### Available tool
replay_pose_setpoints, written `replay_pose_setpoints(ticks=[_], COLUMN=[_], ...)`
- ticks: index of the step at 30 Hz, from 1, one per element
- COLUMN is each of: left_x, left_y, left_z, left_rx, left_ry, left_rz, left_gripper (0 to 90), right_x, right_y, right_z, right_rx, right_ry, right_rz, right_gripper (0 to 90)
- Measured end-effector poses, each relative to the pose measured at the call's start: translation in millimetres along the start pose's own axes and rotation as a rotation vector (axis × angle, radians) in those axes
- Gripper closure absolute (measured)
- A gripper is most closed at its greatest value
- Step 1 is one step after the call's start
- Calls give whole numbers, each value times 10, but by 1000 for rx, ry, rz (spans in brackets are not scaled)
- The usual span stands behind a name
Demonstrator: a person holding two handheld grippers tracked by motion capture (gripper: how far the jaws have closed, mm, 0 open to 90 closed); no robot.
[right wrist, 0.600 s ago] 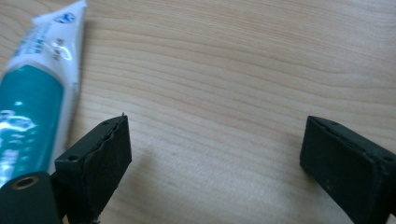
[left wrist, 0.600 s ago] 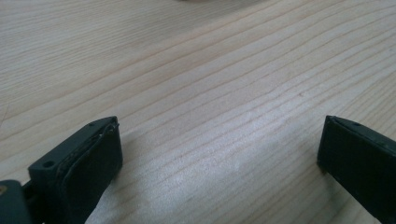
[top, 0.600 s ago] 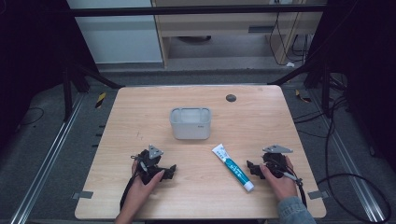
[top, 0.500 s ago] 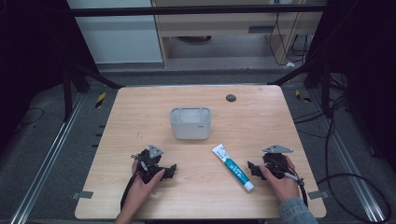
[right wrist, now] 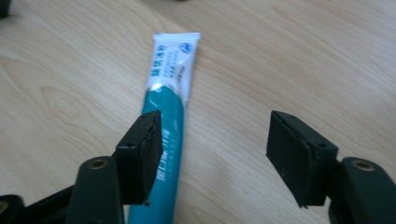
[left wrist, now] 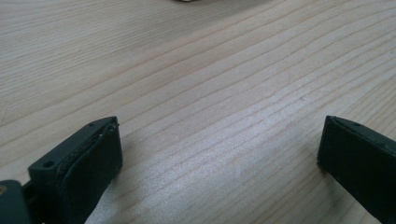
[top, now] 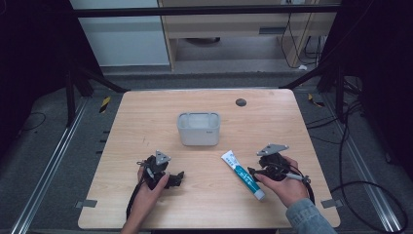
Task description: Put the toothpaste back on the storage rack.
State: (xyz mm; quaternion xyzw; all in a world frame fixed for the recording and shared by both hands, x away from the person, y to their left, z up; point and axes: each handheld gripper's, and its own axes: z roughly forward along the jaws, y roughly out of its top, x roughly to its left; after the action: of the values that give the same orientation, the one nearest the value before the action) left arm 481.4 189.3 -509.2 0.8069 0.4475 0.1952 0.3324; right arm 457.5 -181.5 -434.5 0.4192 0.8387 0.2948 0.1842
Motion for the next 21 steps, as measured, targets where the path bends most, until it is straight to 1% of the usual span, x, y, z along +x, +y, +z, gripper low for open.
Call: replay_pose_setpoints(ticks=[1, 2, 3, 4, 5, 6, 7, 8, 11, 13, 14, 15, 18, 21], left_x=[-5, -7, -7, -7, -7, -7, -8, -8, -8, -8, -8, -8, -11, -11], left_y=[4, 5, 6, 6, 5, 5, 3, 2, 1, 1, 1, 1, -1, -4], left_z=[4, 6, 6, 6, 5, 5, 4, 3, 2, 2, 2, 2, 1, -3], left_rx=[0, 0, 0, 0, 0, -1, 0, 0, 0, 0, 0, 0, -2, -1], left_ry=[2, 3, 3, 3, 3, 4, 3, 3, 3, 3, 3, 3, 3, 3], left_rz=[-2, -3, -4, -4, -4, -4, -4, -3, -3, -3, -3, -3, -4, -3], left_gripper=[0, 0, 0, 0, 0, 0, 0, 0, 0, 0, 0, 0, 0, 0], right_x=[20, 28, 38, 38, 59, 59, 74, 108, 134, 163, 172, 179, 207, 249], right_y=[68, 95, 120, 120, 168, 168, 194, 239, 290, 300, 300, 298, 292, 295], right_z=[22, 42, 63, 63, 100, 100, 116, 139, 194, 264, 297, 323, 406, 467], right_rx=[18, 31, 48, 48, 78, 78, 90, 102, 110, 137, 152, 160, 187, 201], right_ry=[14, 22, 27, 27, 41, 41, 51, 52, 66, 74, 76, 77, 91, 99], right_rz=[-18, -27, -31, -31, -48, -48, -52, -63, -64, -58, -68, -71, -53, -53], right_gripper=[427, 441, 449, 449, 464, 464, 473, 483, 520, 522, 521, 519, 500, 500])
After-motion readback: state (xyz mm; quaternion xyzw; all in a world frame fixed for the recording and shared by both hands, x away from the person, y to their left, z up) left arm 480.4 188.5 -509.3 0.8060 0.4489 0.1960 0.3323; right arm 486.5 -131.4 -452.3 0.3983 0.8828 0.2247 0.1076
